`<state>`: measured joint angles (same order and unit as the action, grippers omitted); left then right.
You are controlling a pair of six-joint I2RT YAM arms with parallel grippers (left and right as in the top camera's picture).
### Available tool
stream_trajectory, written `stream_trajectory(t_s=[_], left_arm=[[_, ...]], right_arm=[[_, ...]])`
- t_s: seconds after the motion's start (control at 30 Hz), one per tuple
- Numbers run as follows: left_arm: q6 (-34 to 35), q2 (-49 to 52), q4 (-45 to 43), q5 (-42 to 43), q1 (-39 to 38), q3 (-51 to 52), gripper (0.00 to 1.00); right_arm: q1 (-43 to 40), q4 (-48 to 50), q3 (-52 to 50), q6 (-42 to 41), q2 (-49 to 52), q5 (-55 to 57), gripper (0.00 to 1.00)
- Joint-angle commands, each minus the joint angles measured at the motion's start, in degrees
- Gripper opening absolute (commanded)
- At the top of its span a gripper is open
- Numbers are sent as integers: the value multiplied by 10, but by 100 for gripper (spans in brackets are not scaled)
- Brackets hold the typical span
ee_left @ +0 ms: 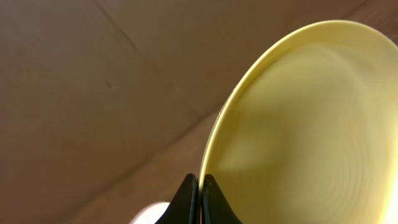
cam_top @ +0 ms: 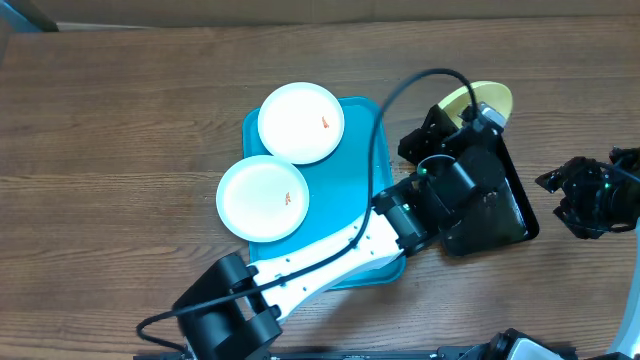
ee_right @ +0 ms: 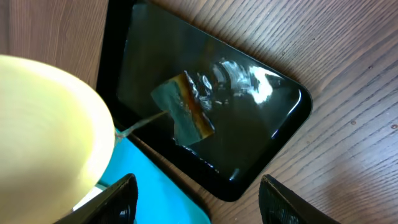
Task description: Clean dirty plates on tray and stack at the side
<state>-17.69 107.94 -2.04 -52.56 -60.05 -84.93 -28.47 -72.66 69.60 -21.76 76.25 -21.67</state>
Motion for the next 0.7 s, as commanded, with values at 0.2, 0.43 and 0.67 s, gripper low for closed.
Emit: stream_trajectory(t_s=[0.2,0.43,0.67], left_arm=[[-110,15,-40,-64,-16,-15,4],[-110,15,-40,-64,-19,-15,4],[-106,15,-41,-64,-19,-15,4]], right_arm=[[-2,3,12,6,-3,-5,64],[-2,3,12,6,-3,-5,64],[-2,3,12,6,-3,-5,64]])
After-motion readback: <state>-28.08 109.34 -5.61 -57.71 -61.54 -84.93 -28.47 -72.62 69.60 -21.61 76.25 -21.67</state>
